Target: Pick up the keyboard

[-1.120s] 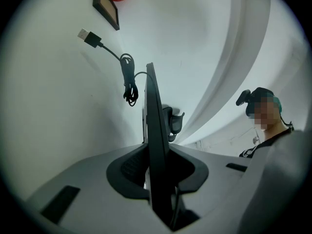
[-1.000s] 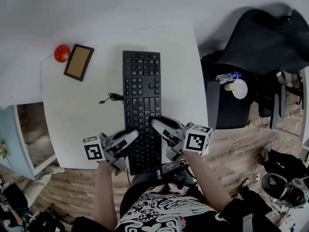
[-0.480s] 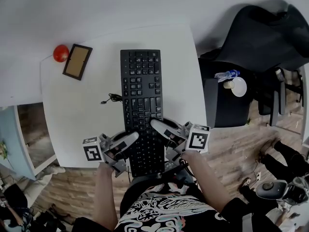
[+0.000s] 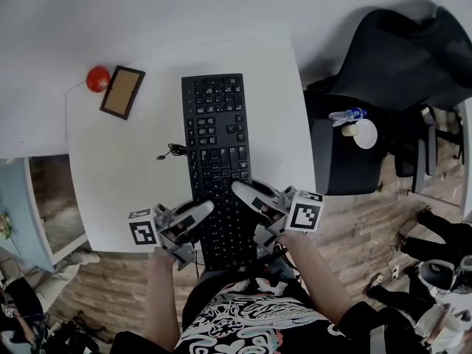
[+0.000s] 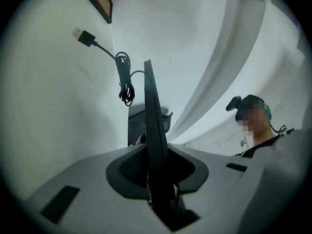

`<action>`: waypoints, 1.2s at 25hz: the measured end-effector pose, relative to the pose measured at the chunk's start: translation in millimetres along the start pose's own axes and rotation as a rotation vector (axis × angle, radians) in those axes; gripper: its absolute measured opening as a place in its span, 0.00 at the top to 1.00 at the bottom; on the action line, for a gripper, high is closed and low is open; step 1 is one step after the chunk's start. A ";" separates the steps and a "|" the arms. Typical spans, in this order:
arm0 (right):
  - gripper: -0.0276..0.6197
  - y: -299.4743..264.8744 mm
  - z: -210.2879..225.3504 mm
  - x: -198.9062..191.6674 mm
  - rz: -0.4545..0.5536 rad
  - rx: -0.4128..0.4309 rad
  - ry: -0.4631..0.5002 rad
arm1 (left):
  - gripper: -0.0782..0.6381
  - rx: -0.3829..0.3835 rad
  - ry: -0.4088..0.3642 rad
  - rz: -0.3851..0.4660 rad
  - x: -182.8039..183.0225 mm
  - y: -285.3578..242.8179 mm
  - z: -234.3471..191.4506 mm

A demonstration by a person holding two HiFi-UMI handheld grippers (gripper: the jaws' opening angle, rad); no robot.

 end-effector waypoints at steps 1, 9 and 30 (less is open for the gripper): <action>0.76 -0.5 2.2 -1.8 0.005 0.004 0.008 | 0.76 -0.010 -0.006 -0.002 -0.7 1.6 -4.3; 0.78 -4.6 20.9 -5.3 0.034 0.021 0.110 | 0.76 -0.082 -0.082 -0.027 3.0 4.9 -40.8; 0.80 -5.2 35.7 -8.5 0.063 0.019 0.217 | 0.76 -0.161 -0.210 -0.017 3.2 3.0 -72.5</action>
Point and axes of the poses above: the fingertips, and each gripper's own axes: y backward along the fingers, z to its right, x out of its top, the point moved 6 cm from there along y, backward along the fingers, and after that the axes turned 4 degrees about -x, right-handed, at the moved point
